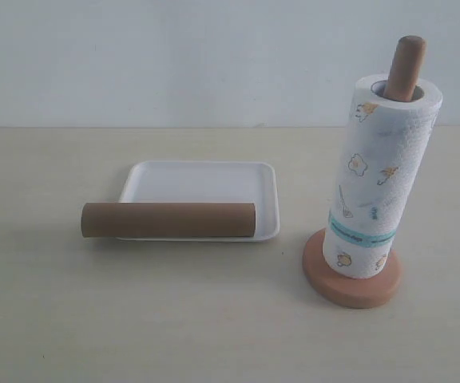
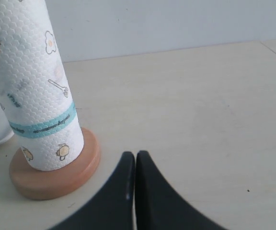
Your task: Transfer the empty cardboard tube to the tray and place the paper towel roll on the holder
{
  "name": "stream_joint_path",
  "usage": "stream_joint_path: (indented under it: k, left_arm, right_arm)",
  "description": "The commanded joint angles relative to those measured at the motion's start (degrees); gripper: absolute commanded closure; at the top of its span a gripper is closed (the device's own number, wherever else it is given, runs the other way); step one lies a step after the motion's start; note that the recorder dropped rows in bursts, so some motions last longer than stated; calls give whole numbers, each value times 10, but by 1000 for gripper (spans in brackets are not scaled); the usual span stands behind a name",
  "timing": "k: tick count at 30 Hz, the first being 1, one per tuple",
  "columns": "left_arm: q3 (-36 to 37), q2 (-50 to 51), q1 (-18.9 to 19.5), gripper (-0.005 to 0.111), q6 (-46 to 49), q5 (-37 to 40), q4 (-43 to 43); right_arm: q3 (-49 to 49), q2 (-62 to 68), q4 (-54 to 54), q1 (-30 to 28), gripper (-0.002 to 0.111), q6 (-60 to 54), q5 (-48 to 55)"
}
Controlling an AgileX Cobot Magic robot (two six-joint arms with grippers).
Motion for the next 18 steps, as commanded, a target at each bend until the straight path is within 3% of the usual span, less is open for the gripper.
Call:
stream_joint_path:
  k: [1,18]
  left_arm:
    - [3,-58,-3,101,-5,113,-6]
    - [3,-194,-3,101,-1,142,1]
  right_arm:
    - [0,-3,-1,0,109,0,-5]
    - [0,-3,-1,0,109,0,-3]
